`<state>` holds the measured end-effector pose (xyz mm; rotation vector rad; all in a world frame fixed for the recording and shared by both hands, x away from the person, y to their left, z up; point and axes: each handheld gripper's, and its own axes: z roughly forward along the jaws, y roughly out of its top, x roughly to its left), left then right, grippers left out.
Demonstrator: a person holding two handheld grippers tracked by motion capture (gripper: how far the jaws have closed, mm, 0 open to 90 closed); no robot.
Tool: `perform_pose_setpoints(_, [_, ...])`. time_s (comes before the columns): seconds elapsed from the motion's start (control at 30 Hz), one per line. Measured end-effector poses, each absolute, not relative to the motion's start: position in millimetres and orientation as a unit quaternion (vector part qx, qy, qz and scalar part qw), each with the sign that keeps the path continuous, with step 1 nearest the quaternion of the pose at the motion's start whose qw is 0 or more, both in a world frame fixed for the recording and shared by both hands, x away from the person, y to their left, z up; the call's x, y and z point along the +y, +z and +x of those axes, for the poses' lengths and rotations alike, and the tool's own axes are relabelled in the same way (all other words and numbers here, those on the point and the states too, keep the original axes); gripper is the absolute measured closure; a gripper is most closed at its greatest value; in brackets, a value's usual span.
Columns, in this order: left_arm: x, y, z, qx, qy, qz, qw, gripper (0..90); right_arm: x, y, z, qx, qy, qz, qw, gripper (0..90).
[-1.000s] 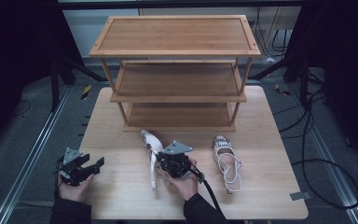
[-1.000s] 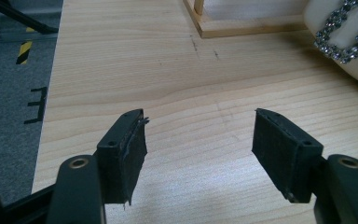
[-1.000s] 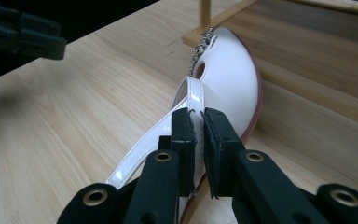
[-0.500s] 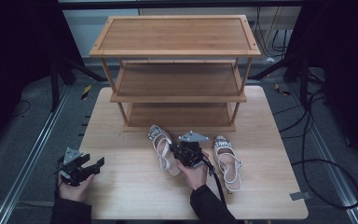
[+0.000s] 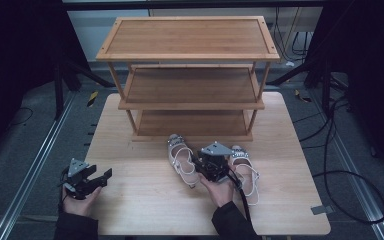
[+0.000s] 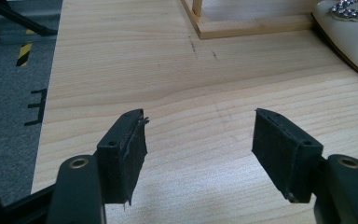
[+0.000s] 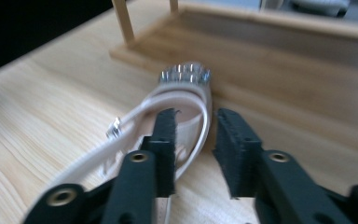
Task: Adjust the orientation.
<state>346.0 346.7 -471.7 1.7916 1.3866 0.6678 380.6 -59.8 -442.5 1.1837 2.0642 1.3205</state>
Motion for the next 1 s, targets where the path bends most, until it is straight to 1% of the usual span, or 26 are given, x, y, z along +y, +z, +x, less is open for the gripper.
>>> perform_pose_setpoints(0.03, [346.7,-471.7,346.0,0.543,0.262,0.702,0.38,33.5,-59.8,-442.5,380.6,0.742,0.475,0.425,0.209,64.6])
perform_pose_setpoints(0.07, [346.7,-471.6,346.1,0.543,0.261,0.702,0.38,33.4,-63.5,-431.2,374.7,0.734,0.49,0.422,0.207,57.4])
perform_pose_setpoints(0.1, [346.7,-471.6,346.0,0.543,0.262,0.701,0.38,33.4,-63.5,-431.2,374.7,0.734,0.49,0.422,0.207,57.4])
perform_pose_setpoints(0.13, [346.7,-471.5,346.0,0.543,0.262,0.701,0.38,33.4,-64.3,-423.1,369.4,0.73,0.503,0.414,0.208,48.9])
perform_pose_setpoints(0.17, [346.8,-471.5,346.0,0.543,0.262,0.701,0.38,33.4,-63.5,-421.2,367.4,0.728,0.508,0.412,0.207,43.9])
perform_pose_setpoints(0.2, [346.7,-471.5,345.9,0.543,0.262,0.701,0.38,33.4,-63.5,-421.2,367.4,0.728,0.508,0.412,0.207,43.9])
perform_pose_setpoints(0.23, [346.7,-471.4,345.8,0.543,0.262,0.701,0.38,33.4,-61.9,-419.8,365.2,0.728,0.509,0.409,0.207,38.6])
perform_pose_setpoints(0.27, [346.6,-471.4,345.7,0.543,0.263,0.702,0.379,33.4,-56.1,-421.5,361.0,0.733,0.51,0.402,0.203,29.7])
perform_pose_setpoints(0.3, [346.6,-471.3,345.6,0.542,0.263,0.702,0.379,33.4,-56.1,-421.5,361.0,0.733,0.51,0.402,0.203,29.7])
perform_pose_setpoints(0.33, [346.4,-471.2,345.5,0.542,0.263,0.702,0.38,33.4,-53.4,-424.1,358.8,0.735,0.511,0.398,0.202,27.0])
perform_pose_setpoints(0.37, [346.3,-471.1,345.5,0.542,0.263,0.702,0.38,33.4,-48.1,-431.5,354.7,0.744,0.504,0.39,0.2,22.1])
perform_pose_setpoints(0.4, [346.3,-471.1,345.5,0.542,0.263,0.702,0.38,33.4,-48.1,-431.5,354.7,0.744,0.504,0.39,0.2,22.1])
perform_pose_setpoints(0.43, [346.2,-471.2,345.6,0.542,0.262,0.702,0.38,33.4,-46.3,-435.0,353.5,0.748,0.5,0.387,0.201,19.7])
perform_pose_setpoints(0.47, [346.2,-471.2,345.5,0.542,0.262,0.702,0.379,33.4,-42.3,-447.0,350.3,0.758,0.486,0.386,0.203,17.2])
perform_pose_setpoints(0.5, [346.2,-471.2,345.5,0.542,0.262,0.702,0.379,33.4,-42.3,-447.0,350.3,0.758,0.486,0.386,0.203,17.2])
perform_pose_setpoints(0.53, [346.2,-471.2,345.5,0.542,0.263,0.702,0.38,33.4,-40.4,-458.4,349.0,0.762,0.476,0.391,0.199,16.7])
perform_pose_setpoints(0.73, [345.9,-471.5,345.8,0.542,0.262,0.703,0.379,33.4,-34.4,-479.1,349.3,0.766,0.46,0.404,0.195,17.4])
perform_pose_setpoints(0.77, [345.9,-471.5,345.7,0.541,0.262,0.703,0.379,33.5,-31.3,-484.5,350.7,0.769,0.454,0.404,0.2,20.8])
perform_pose_setpoints(0.8, [346.0,-471.5,345.7,0.541,0.262,0.703,0.379,33.5,-31.3,-484.5,350.7,0.769,0.454,0.404,0.2,20.8])
perform_pose_setpoints(0.87, [346.4,-471.6,345.9,0.542,0.261,0.703,0.379,33.5,-30.0,-486.9,351.3,0.77,0.449,0.406,0.199,24.2])
perform_pose_setpoints(0.93, [346.4,-471.6,345.8,0.542,0.261,0.703,0.379,33.5,-31.9,-488.5,350.5,0.769,0.445,0.411,0.203,34.3])
perform_pose_setpoints(0.97, [346.4,-471.7,345.8,0.542,0.261,0.703,0.379,33.5,-31.9,-488.5,350.5,0.769,0.445,0.411,0.203,34.3])
perform_pose_setpoints(1.0, [346.4,-471.7,345.8,0.542,0.261,0.703,0.379,33.5,-33.4,-488.2,350.2,0.768,0.448,0.412,0.197,37.8])
